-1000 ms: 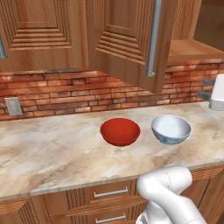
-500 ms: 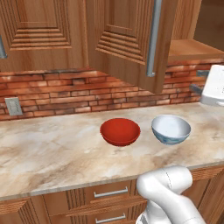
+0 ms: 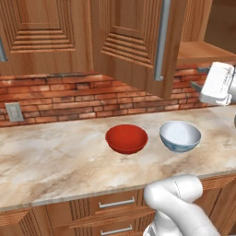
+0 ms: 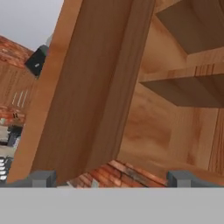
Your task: Open the cabinet. Pick the bowls from the counter and place them in the cabinet. Then close the cabinet.
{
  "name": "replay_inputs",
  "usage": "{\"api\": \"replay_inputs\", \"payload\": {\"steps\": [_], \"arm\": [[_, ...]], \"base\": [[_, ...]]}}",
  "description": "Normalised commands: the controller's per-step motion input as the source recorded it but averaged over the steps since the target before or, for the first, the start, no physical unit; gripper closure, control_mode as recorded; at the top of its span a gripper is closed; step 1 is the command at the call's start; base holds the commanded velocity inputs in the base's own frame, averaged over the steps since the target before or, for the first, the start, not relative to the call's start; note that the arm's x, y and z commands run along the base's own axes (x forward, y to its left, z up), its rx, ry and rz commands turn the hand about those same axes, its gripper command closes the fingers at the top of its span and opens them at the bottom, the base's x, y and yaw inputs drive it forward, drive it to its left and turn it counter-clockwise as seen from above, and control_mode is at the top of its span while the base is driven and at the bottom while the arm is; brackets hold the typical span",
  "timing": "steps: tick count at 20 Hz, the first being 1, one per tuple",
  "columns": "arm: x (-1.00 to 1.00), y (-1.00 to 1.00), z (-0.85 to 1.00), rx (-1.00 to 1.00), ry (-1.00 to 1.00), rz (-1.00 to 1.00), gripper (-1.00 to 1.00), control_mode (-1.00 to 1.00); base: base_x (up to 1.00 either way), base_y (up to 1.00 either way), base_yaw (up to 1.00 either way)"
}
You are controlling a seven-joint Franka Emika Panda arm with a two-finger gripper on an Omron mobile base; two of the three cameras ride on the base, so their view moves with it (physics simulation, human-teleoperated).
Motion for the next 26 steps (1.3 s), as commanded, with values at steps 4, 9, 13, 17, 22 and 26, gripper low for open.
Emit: {"api": "replay_inputs", "payload": {"steps": [4,9,13,17,22,26], "arm": [[0.22,0.20,0.09,0.00,0.00,0.01,-1.00,-1.00],[0.43,0.11,0.03,0.00,-0.01,0.00,-1.00,-1.00],[0.48,0.08,0.00,0.00,-0.03,0.00,-1.00,-1.00],[0.60,0.05,0.00,0.00,-0.04,0.00,-1.00,-1.00],[0.54,0.12,0.00,-0.02,-0.09,0.00,-1.00,-1.00],[0.51,0.16,0.00,-0.03,-0.07,0.00,-1.00,-1.00]], "base": [[0.00,0.00,0.00],[0.00,0.00,0.00],[0.00,0.00,0.00],[0.00,0.00,0.00],[0.00,0.00,0.00],[0.00,0.00,0.00]]}}
